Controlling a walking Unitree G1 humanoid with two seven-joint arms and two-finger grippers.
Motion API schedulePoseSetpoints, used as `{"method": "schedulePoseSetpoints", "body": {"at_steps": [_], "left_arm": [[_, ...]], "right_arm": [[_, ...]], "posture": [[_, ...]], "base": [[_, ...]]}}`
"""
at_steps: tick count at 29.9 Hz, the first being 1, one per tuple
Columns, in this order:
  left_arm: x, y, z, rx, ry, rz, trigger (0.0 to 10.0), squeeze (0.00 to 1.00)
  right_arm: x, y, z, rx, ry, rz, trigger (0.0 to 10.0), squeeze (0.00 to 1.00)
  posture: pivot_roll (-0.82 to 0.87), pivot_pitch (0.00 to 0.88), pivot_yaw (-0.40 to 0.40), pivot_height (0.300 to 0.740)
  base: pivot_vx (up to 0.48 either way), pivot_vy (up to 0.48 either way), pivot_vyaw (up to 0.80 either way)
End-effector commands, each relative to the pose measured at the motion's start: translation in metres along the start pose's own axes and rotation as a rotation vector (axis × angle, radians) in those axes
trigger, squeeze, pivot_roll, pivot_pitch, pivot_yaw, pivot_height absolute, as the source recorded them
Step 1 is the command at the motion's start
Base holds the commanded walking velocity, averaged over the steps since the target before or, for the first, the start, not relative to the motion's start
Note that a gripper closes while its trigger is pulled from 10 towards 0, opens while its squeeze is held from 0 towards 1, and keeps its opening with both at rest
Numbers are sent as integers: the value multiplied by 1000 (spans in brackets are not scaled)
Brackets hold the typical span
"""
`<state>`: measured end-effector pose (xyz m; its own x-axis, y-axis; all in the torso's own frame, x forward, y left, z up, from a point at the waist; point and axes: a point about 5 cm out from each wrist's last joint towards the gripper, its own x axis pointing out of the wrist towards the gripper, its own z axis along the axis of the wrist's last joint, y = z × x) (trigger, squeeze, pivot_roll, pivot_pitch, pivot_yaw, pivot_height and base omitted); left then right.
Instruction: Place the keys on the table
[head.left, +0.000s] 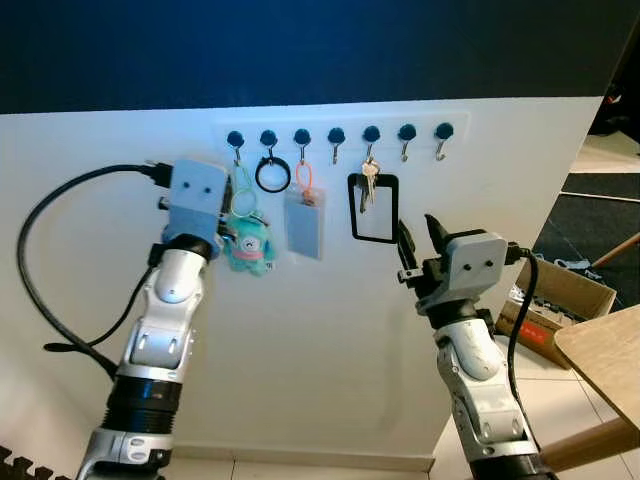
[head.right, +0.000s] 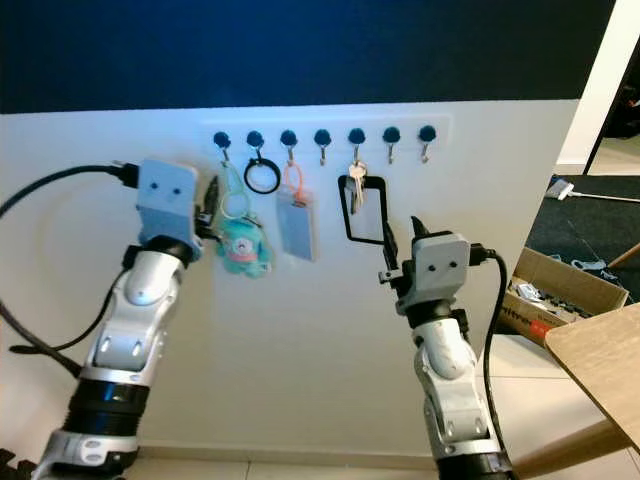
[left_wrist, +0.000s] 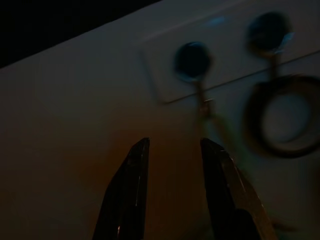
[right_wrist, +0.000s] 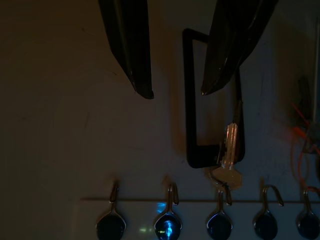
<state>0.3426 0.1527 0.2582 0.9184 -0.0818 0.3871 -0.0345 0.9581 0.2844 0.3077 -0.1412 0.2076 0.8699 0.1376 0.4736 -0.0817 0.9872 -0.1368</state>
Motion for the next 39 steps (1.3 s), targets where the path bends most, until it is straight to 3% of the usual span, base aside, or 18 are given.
{"method": "schedulePoseSetpoints", "body": {"at_steps": [1,8,13,15,16,17,20,21,22,24,28,29,30,31,32,33,39], "left_arm": [[-1,-8,-1,-32,13,-29,9373,0],[1,-15,-3,-43,21,-37,9294,0],[8,-13,-5,-45,31,-11,7569,0],[9,-12,-5,-46,32,-7,7451,0],[10,-11,-5,-49,33,-2,4824,0],[11,-9,-6,-51,36,3,3255,0],[11,-7,-7,-53,42,13,3059,0],[11,-7,-7,-53,43,16,1922,0],[11,-7,-7,-53,43,16,1922,0],[10,-5,-7,-51,41,18,157,0],[8,-4,-6,-50,37,20,0,0],[6,-3,-6,-55,35,18,275,0],[4,-3,-5,-60,30,14,3255,0],[4,-3,-5,-60,30,14,3255,0],[2,-3,-4,-64,23,17,8431,0],[-1,-1,0,-72,4,33,10000,0],[-9,6,15,-13,-97,94,10000,0]], "right_arm": [[0,1,-1,10,5,2,10000,0],[0,1,-1,9,6,-1,10000,0],[0,1,-1,11,4,1,10000,0],[0,1,-1,11,4,1,10000,0],[0,1,-1,11,3,1,10000,0],[1,1,-1,10,3,2,10000,0],[1,1,-1,8,2,3,10000,0],[1,1,0,8,1,3,10000,0],[1,1,0,8,1,3,10000,0],[2,0,0,7,-1,3,10000,0],[1,1,0,7,-1,4,10000,0],[1,1,0,7,-1,5,10000,0],[1,1,0,8,-1,5,10000,0],[1,1,0,8,-1,5,10000,0],[1,1,0,9,0,6,10000,0],[1,1,0,9,0,6,10000,0],[1,2,-1,12,2,8,10000,0]], "posture": [[-5,64,62,740],[-7,64,62,740],[-6,64,62,740],[-6,64,62,740],[-11,60,59,740],[-11,60,59,740],[-15,58,58,740],[-15,58,58,740],[-15,58,58,740],[-15,58,58,740],[-10,56,57,740],[-9,55,58,740],[-7,56,58,740],[-7,56,58,740],[-7,56,58,740],[-5,57,58,740],[4,59,57,740]], "base": [[0,0,0],[0,0,0],[0,0,0],[0,0,0],[0,0,0],[0,0,0],[0,0,0],[0,0,0],[0,0,0],[0,0,0],[0,0,0],[0,0,0],[0,0,0],[0,0,0],[0,0,0],[0,0,0],[0,0,0]]}}
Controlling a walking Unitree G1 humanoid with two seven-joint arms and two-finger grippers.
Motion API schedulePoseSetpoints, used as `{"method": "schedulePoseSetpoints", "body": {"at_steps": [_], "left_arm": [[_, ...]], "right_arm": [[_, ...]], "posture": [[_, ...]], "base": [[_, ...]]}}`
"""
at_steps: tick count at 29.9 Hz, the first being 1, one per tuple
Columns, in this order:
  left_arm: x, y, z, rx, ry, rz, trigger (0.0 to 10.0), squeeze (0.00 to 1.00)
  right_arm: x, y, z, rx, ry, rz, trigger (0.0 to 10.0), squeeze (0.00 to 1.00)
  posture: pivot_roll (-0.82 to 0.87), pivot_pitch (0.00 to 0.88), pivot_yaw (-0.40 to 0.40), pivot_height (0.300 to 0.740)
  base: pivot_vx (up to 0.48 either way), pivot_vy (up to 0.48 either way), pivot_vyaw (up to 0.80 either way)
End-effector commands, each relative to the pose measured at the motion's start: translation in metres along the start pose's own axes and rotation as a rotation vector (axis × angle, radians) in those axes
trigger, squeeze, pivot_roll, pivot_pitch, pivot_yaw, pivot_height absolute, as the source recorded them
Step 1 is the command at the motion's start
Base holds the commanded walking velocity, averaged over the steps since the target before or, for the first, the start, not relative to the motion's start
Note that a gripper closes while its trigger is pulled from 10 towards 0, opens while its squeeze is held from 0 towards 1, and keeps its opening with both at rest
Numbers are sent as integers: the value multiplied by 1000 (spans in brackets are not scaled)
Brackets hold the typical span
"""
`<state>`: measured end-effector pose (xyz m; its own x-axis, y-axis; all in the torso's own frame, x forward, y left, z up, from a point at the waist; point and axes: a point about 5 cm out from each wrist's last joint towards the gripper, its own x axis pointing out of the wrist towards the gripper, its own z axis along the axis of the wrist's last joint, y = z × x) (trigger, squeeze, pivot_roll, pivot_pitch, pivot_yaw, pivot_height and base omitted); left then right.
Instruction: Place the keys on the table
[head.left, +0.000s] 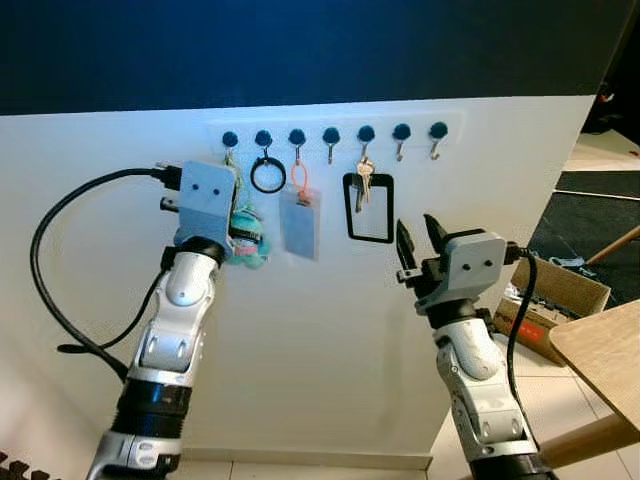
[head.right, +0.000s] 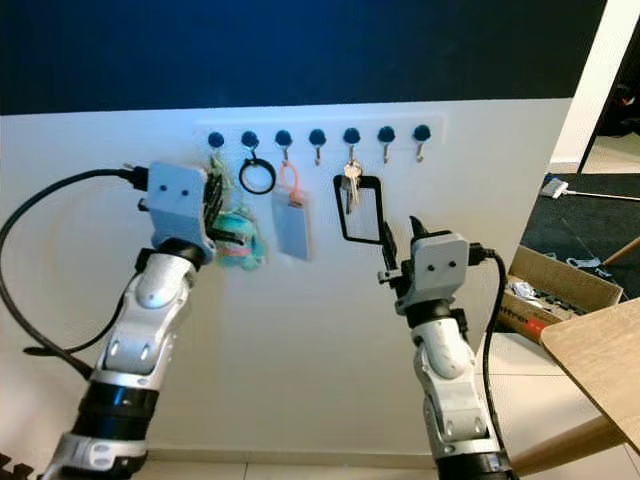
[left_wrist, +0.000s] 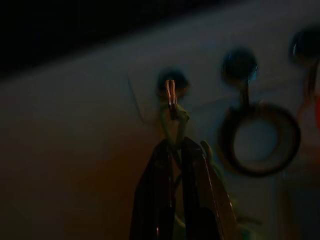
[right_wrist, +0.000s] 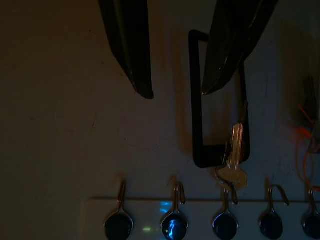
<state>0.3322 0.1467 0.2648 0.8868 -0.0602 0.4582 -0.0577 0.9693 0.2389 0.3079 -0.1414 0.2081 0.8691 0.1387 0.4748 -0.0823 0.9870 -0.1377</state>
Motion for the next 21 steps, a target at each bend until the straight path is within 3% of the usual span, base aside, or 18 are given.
{"method": "schedulePoseSetpoints", "body": {"at_steps": [1,7,10,16,21], "left_arm": [[-3,9,6,34,-41,54,10000,0],[-3,8,12,145,-68,45,10000,0],[-6,0,-4,238,27,-53,10000,0],[-8,-2,-19,282,121,-99,10000,0],[-1,6,-26,310,178,-102,10000,0]], "right_arm": [[1,2,-1,14,4,8,10000,0],[1,3,-2,16,5,10,10000,0],[1,4,-2,19,4,10,10000,0],[1,3,-2,18,6,6,10000,0],[1,4,-2,19,7,7,10000,0]], "posture": [[7,62,57,740],[7,62,57,740],[11,64,60,740],[11,64,60,740],[7,68,63,740]], "base": [[0,0,0],[0,0,0],[0,0,0],[0,0,0],[0,0,0]]}}
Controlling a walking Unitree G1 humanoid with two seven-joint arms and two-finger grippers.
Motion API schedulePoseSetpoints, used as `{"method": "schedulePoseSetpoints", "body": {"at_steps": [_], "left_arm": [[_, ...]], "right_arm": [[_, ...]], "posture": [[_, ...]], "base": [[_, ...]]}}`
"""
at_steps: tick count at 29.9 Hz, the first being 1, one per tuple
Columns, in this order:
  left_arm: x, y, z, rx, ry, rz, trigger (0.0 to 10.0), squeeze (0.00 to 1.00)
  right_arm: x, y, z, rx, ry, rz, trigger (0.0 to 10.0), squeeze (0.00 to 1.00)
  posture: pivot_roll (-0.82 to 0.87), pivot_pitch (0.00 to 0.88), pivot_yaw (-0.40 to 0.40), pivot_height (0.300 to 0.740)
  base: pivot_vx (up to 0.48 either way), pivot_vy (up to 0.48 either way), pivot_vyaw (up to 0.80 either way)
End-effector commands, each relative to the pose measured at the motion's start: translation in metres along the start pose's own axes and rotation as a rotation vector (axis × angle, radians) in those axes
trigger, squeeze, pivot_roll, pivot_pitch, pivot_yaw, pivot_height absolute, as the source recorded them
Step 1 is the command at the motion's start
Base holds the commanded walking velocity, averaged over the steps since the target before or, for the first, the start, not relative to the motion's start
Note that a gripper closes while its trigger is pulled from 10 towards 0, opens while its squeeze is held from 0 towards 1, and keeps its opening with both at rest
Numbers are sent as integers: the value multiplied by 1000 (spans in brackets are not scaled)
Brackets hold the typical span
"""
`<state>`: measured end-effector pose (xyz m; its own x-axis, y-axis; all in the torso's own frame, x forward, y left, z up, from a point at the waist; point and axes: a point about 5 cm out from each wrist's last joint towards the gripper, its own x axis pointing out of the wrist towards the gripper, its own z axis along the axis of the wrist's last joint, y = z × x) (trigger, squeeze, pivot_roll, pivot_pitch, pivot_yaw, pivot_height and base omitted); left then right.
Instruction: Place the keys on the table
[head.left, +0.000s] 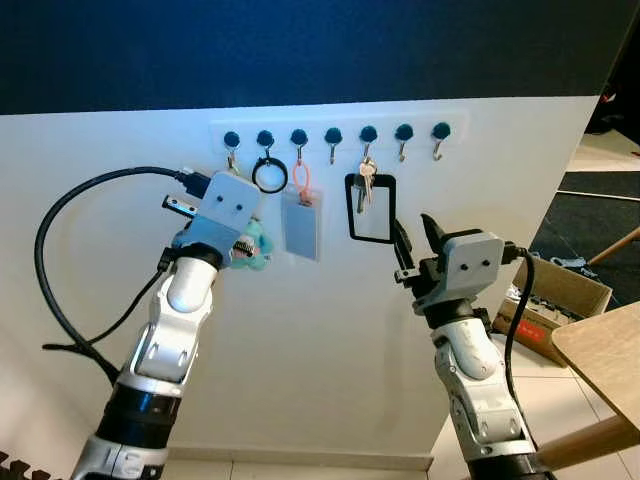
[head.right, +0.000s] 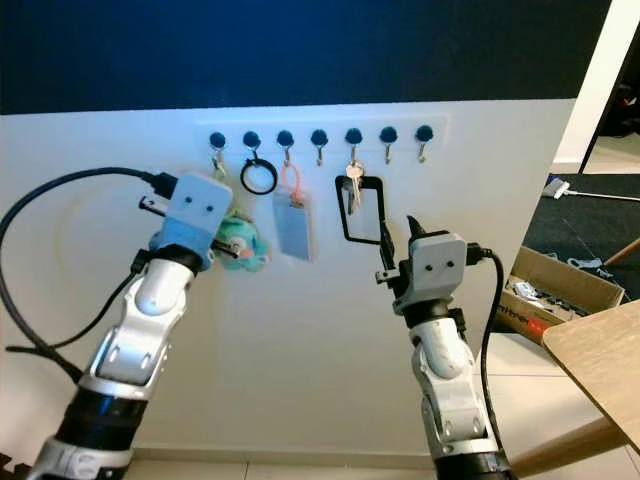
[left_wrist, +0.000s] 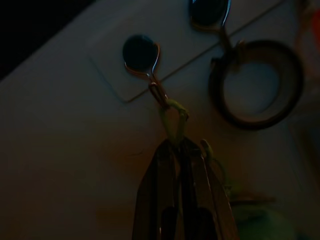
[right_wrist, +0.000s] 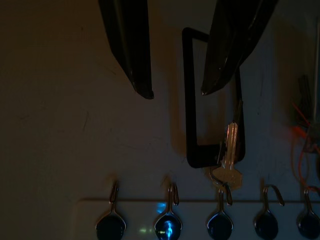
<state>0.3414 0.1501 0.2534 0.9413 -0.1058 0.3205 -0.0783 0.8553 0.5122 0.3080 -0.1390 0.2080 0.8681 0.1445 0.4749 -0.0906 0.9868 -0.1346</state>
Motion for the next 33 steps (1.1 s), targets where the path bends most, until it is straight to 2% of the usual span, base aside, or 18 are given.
{"method": "schedulePoseSetpoints", "body": {"at_steps": [1,3,4,5,9,10,14,15,16,17,23,25,26,29,33], "left_arm": [[0,5,-14,32,67,-6,10000,0],[3,10,-13,30,64,11,10000,0],[12,22,-7,12,43,40,10000,0],[14,25,-5,8,36,47,10000,0],[16,26,-1,12,24,43,10000,4],[17,27,0,6,24,43,10000,1000],[16,26,1,-13,17,44,10000,1000],[15,26,3,-23,9,40,10000,59],[15,26,3,-23,9,40,10000,59],[14,26,4,-41,2,35,10000,0],[6,29,3,-115,-6,-7,10000,0],[-3,27,2,-166,-24,-77,10000,0],[-3,27,2,-166,-24,-77,10000,0],[-15,20,2,-216,-40,-199,10000,0],[-21,15,2,-229,-42,-240,10000,0]], "right_arm": [[1,2,-2,13,8,1,10000,0],[1,2,-2,13,8,1,10000,0],[1,3,-3,14,8,1,10000,0],[1,3,-3,15,9,2,10000,0],[1,3,-3,15,9,2,10000,0],[1,3,-3,15,8,1,10000,0],[0,2,-2,14,8,-3,10000,0],[0,2,-3,13,9,-4,10000,0],[0,2,-3,13,9,-4,10000,0],[0,2,-3,13,9,-4,10000,0],[0,2,-3,12,9,-4,10000,0],[0,2,-3,14,9,-2,10000,0],[0,2,-3,14,9,-2,10000,0],[1,3,-3,16,10,2,10000,0],[1,3,-3,18,10,6,10000,0]], "posture": [[7,68,63,740],[8,69,63,740],[10,69,64,740],[9,68,64,740],[9,69,65,740],[6,69,67,740],[3,69,69,740],[4,68,69,740],[4,68,69,740],[5,68,68,740],[7,68,68,740],[15,67,64,740],[15,67,64,740],[21,69,60,740],[23,70,60,740]], "base": [[0,0,0],[0,0,0],[0,0,0],[0,0,0],[0,0,0],[0,0,0],[0,0,0],[0,0,0],[0,0,0],[0,0,0],[0,0,0],[0,0,0],[0,0,0],[0,0,0],[0,0,0]]}}
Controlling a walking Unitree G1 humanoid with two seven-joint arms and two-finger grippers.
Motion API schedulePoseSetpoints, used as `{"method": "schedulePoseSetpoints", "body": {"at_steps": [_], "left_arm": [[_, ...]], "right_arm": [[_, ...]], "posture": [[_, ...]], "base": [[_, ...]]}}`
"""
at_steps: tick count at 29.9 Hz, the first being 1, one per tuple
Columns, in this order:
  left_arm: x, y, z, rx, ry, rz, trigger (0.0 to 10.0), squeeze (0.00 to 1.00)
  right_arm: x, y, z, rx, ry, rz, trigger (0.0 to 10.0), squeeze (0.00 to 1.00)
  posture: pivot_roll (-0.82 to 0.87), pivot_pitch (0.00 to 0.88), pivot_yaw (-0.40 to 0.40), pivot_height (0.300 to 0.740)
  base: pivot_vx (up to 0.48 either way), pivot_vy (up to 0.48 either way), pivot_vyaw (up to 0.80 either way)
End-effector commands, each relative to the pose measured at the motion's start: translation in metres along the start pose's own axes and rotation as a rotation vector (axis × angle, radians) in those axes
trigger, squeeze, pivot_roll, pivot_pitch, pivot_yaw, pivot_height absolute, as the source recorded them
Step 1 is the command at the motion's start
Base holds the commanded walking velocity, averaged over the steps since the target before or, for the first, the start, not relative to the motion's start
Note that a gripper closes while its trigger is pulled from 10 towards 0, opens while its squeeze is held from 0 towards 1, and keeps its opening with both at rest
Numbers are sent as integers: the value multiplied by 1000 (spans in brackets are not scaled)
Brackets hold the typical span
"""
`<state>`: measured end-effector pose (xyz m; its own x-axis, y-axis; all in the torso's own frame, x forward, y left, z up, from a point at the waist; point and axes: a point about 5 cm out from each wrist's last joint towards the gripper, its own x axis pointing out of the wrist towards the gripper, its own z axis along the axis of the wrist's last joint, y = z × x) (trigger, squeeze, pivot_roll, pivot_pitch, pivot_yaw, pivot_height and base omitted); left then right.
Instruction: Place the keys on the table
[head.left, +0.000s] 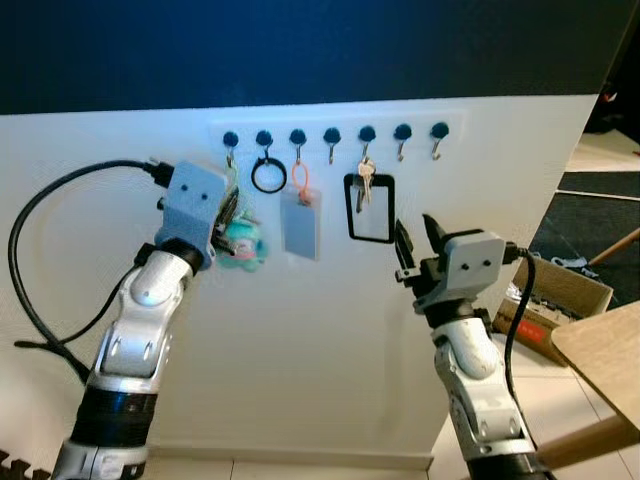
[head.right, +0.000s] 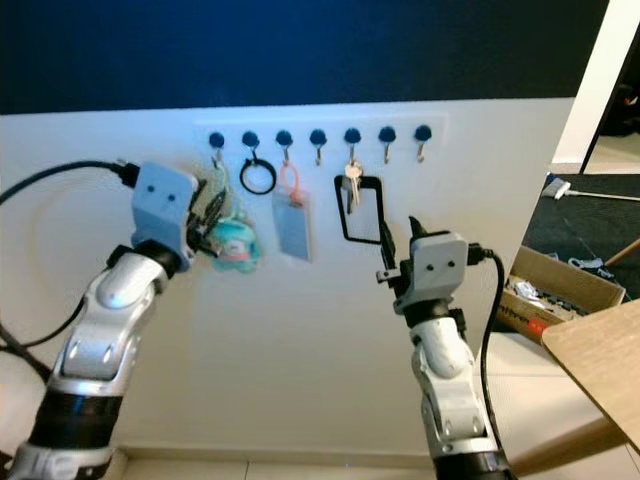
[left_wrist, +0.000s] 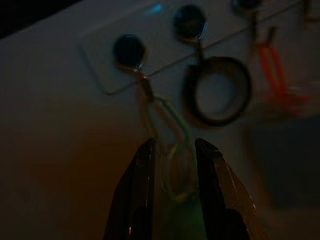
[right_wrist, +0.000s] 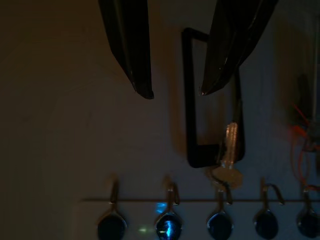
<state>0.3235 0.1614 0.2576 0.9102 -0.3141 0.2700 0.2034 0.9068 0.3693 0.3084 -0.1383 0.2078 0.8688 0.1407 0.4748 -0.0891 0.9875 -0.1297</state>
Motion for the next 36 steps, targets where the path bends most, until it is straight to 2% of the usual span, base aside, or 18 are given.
{"method": "schedulePoseSetpoints", "body": {"at_steps": [1,4,7,15,18,22,28,36], "left_arm": [[-5,-3,-2,14,16,-42,10000,0],[-8,-10,-5,5,27,-55,10000,0],[-8,-12,-7,-10,34,-45,10000,0],[-2,-5,-6,-29,35,23,10000,0],[3,6,-6,-59,43,99,10000,0],[7,13,-7,-65,50,132,10000,0],[11,12,-12,-61,66,136,10000,0],[22,6,-7,-85,47,136,10000,0]], "right_arm": [[1,3,-3,15,9,11,10000,0],[1,4,-3,17,9,13,10000,0],[1,4,-3,17,10,14,10000,0],[0,4,-3,16,11,10,10000,0],[0,4,-3,16,10,10,10000,0],[-1,3,-3,16,10,9,10000,0],[0,3,-3,16,10,10,10000,0],[0,4,-2,15,10,13,10000,0]], "posture": [[23,71,59,740],[24,73,59,740],[21,74,61,740],[18,74,62,740],[15,73,64,740],[13,74,64,740],[12,76,61,740],[4,79,61,740]], "base": [[0,0,0],[0,0,0],[0,0,0],[0,0,0],[0,0,0],[0,0,0],[0,0,0],[0,0,0]]}}
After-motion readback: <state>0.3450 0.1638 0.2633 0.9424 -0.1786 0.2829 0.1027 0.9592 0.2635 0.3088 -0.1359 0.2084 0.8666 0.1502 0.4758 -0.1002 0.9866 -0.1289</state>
